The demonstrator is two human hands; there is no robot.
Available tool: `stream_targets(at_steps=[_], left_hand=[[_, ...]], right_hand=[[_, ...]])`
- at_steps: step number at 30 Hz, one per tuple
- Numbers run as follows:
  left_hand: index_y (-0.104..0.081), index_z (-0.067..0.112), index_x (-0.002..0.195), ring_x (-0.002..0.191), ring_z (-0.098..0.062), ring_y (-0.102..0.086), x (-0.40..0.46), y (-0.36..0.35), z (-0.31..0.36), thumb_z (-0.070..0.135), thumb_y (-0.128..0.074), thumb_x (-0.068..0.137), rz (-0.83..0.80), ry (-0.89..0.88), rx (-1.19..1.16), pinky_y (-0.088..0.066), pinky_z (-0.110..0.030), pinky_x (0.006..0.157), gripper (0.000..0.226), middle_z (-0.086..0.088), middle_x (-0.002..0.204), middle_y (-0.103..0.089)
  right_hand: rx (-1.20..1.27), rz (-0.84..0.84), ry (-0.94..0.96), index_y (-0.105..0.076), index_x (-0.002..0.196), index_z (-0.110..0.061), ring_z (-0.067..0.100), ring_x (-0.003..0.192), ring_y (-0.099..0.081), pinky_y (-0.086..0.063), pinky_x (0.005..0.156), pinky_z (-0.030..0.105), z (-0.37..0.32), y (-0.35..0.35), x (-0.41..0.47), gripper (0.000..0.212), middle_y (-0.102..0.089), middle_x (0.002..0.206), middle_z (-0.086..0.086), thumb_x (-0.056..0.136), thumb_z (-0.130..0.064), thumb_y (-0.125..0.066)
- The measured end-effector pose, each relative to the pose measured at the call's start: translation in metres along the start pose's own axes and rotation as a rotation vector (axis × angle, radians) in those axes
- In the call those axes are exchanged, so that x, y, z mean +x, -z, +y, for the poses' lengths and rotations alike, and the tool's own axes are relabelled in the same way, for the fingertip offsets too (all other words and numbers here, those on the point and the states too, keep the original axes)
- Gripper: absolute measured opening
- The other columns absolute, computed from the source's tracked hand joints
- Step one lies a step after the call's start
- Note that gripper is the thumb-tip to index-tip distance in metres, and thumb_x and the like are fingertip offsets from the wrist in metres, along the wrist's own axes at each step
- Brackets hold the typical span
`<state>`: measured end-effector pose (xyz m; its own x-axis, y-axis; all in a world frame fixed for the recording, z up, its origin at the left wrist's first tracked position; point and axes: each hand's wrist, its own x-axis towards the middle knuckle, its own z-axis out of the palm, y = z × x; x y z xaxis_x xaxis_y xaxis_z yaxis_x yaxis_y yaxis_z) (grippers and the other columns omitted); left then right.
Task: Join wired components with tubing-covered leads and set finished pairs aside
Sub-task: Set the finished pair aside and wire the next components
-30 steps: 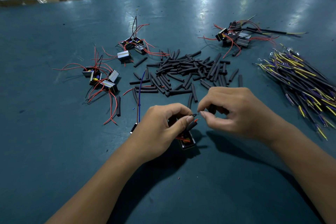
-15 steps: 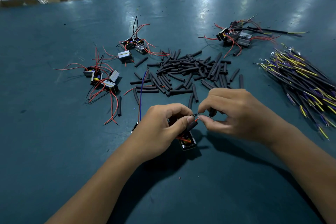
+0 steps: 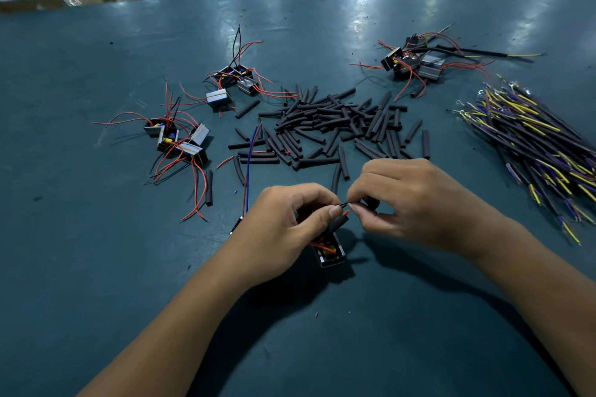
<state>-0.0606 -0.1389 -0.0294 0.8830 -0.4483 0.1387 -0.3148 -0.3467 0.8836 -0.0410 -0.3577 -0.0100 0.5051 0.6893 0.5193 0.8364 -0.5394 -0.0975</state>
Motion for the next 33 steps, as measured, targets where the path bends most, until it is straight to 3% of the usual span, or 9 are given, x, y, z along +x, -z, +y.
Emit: stream_targets(at_steps=[3,7,14,19,23,26,28,33], left_hand=[[-0.07,0.019,0.092,0.066,-0.004,-0.063,-0.001,0.0,0.001,0.023,-0.063,0.098,-0.003,-0.006,0.011,-0.059,-0.033,0.065,0.01,0.008,0.074,-0.067],[-0.07,0.019,0.092,0.067,-0.007,-0.064,-0.001,-0.001,0.002,0.022,-0.063,0.098,0.004,0.006,0.002,-0.059,-0.044,0.067,0.01,0.006,0.074,-0.067],[-0.07,0.021,0.089,0.064,-0.002,-0.061,-0.001,-0.001,0.002,0.02,-0.064,0.097,0.024,-0.019,0.022,-0.059,-0.032,0.064,0.01,0.011,0.072,-0.066],[-0.07,0.023,0.09,0.067,-0.008,-0.066,-0.001,-0.001,0.0,0.025,-0.064,0.096,0.035,-0.03,0.052,-0.059,-0.04,0.065,0.009,0.008,0.075,-0.068],[-0.069,0.027,0.089,0.067,-0.009,-0.065,-0.001,-0.002,0.0,0.028,-0.065,0.096,0.055,-0.083,0.142,-0.055,-0.033,0.063,0.008,0.01,0.075,-0.068],[-0.069,0.029,0.091,0.07,-0.007,-0.062,0.0,-0.002,-0.001,0.031,-0.064,0.094,0.109,-0.145,0.299,-0.044,-0.02,0.067,0.006,0.017,0.077,-0.068],[-0.068,0.03,0.094,0.072,-0.001,-0.057,-0.001,-0.002,-0.001,0.033,-0.063,0.094,0.131,-0.177,0.445,-0.032,-0.017,0.072,0.005,0.023,0.078,-0.064],[-0.067,0.029,0.095,0.071,0.0,-0.051,0.0,-0.004,-0.001,0.028,-0.061,0.095,0.142,-0.214,0.549,-0.028,-0.018,0.074,0.006,0.022,0.081,-0.062]], right_hand=[[0.062,-0.037,-0.034,-0.069,0.085,-0.007,0.013,0.065,-0.048,-0.038,0.06,0.019,0.003,0.001,-0.002,0.006,-0.058,0.075,0.0,0.087,-0.012,-0.067],[0.098,-0.046,-0.057,-0.069,0.087,-0.008,0.005,0.067,-0.041,-0.034,0.064,0.013,0.004,0.0,-0.003,0.004,-0.057,0.077,-0.003,0.085,-0.011,-0.067],[0.163,-0.062,-0.098,-0.066,0.084,-0.009,0.007,0.065,-0.044,-0.036,0.062,0.015,0.001,0.0,-0.003,0.001,-0.056,0.075,-0.005,0.085,-0.009,-0.066],[0.202,-0.04,-0.159,-0.065,0.08,-0.01,0.004,0.063,-0.042,-0.03,0.063,0.007,-0.002,0.0,-0.002,0.004,-0.056,0.071,-0.007,0.081,-0.007,-0.068],[0.277,-0.031,-0.217,-0.064,0.075,-0.01,0.007,0.06,-0.047,-0.034,0.06,0.009,-0.005,-0.001,-0.001,0.005,-0.057,0.067,-0.006,0.079,-0.007,-0.067],[0.445,-0.05,-0.373,-0.064,0.071,-0.017,0.006,0.054,-0.051,-0.038,0.053,0.016,-0.006,-0.002,0.001,0.009,-0.057,0.06,-0.008,0.077,-0.011,-0.067],[0.551,-0.087,-0.501,-0.063,0.067,-0.022,0.004,0.048,-0.044,-0.035,0.049,0.018,-0.006,-0.003,0.002,0.012,-0.055,0.055,-0.008,0.076,-0.014,-0.065],[0.952,-0.161,-0.889,-0.063,0.064,-0.01,0.014,0.043,-0.027,-0.022,0.042,0.021,-0.008,-0.006,0.004,0.009,-0.038,0.048,-0.002,0.068,-0.017,-0.061]])
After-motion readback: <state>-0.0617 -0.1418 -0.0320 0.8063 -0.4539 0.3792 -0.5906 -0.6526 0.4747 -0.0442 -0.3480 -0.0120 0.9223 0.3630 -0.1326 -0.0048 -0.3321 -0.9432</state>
